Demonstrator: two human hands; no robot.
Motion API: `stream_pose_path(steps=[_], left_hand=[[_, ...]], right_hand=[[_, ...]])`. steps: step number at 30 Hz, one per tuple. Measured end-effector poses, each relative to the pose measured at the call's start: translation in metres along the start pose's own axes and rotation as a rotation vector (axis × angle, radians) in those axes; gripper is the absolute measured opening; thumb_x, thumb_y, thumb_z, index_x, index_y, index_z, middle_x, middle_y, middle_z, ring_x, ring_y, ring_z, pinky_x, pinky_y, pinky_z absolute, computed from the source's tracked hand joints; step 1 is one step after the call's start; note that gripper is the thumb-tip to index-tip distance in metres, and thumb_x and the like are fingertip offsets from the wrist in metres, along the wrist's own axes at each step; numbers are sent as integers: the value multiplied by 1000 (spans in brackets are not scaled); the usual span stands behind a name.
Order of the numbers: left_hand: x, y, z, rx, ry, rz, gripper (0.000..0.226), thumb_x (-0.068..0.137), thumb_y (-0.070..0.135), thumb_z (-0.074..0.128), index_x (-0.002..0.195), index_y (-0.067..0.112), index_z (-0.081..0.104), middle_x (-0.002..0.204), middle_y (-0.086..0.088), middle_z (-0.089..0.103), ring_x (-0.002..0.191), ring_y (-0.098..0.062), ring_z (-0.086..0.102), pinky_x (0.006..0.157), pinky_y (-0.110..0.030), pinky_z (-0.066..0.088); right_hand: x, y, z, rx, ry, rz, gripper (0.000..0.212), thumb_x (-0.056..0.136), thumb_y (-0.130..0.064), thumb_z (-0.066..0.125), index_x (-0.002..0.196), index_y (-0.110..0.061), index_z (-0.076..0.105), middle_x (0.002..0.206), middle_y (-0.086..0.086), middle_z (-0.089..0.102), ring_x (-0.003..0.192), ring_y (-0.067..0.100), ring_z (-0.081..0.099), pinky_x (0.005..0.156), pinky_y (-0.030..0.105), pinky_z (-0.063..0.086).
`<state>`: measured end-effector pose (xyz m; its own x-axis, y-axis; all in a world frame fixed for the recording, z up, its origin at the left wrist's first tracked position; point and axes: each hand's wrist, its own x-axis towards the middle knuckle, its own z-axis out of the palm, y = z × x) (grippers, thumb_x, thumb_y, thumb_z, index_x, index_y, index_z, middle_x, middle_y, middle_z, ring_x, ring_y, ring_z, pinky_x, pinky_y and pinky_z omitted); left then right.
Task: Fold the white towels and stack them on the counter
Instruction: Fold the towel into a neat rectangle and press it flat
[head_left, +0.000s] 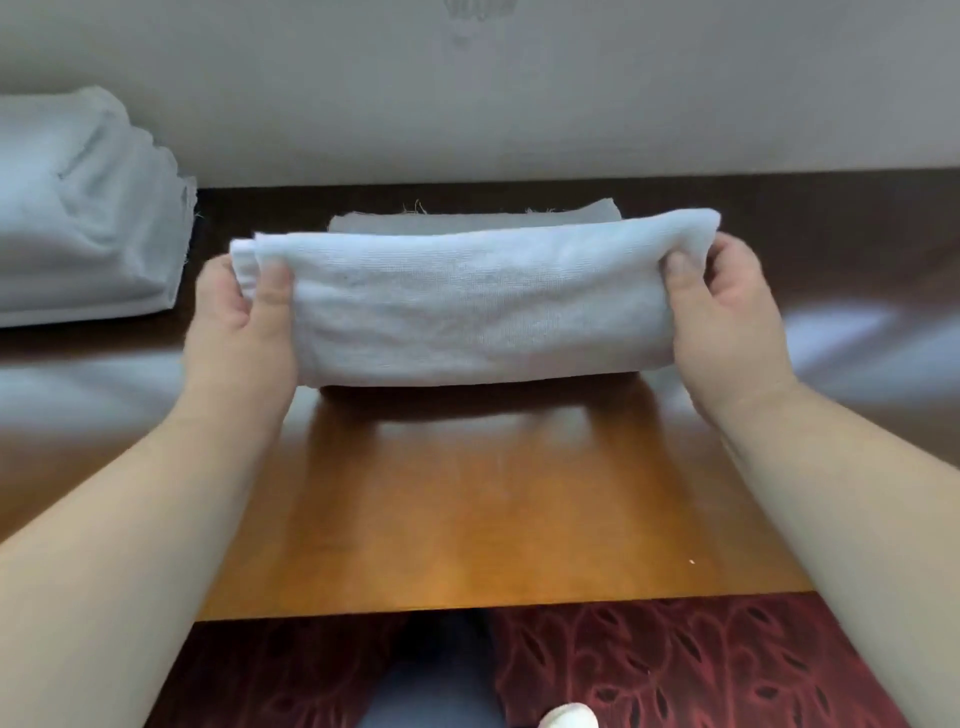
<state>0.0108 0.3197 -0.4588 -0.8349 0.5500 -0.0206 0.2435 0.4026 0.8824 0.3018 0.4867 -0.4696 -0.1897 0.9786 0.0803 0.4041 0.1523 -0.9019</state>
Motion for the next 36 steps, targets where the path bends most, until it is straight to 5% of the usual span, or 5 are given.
stream_pose_path(steps=[12,18,24,29,36], left_hand=[[128,1,81,423,-135,-103,46,101,48,34,120,9,50,115,-18,57,106,-35,52,77,-29,30],[127,2,87,373,-86,-108,44,96,52,46,123,17,49,102,-1,51,90,-24,48,77,-27,32],[65,41,89,541,-120,647,56,98,36,38,147,10,37,150,-18,36,139,-35,30,114,-43,20],[37,34,129,958,-590,632,70,93,59,19,155,29,10,163,-6,3,149,-26,0,118,-51,4],[80,8,113,1041,-544,553,74,86,70,6,153,38,-2,163,-4,-5,149,-24,-6,118,-52,0]], right_hand=[[121,22,59,-391,-92,296,32,96,-51,44,115,-27,54,91,-6,52,86,21,47,76,27,31],[123,14,62,-449,-45,426,47,89,-60,53,106,-18,46,88,-4,49,72,16,47,66,31,32],[84,-37,66,-480,176,-244,44,94,-29,51,134,-8,52,133,12,55,126,29,48,107,40,37],[56,-41,121,-775,-477,-270,55,102,-39,28,154,-22,27,164,1,17,151,19,7,121,47,7],[92,8,87,-959,-415,-100,80,89,-73,10,156,-30,-1,165,-4,-5,151,16,-9,119,54,-3]])
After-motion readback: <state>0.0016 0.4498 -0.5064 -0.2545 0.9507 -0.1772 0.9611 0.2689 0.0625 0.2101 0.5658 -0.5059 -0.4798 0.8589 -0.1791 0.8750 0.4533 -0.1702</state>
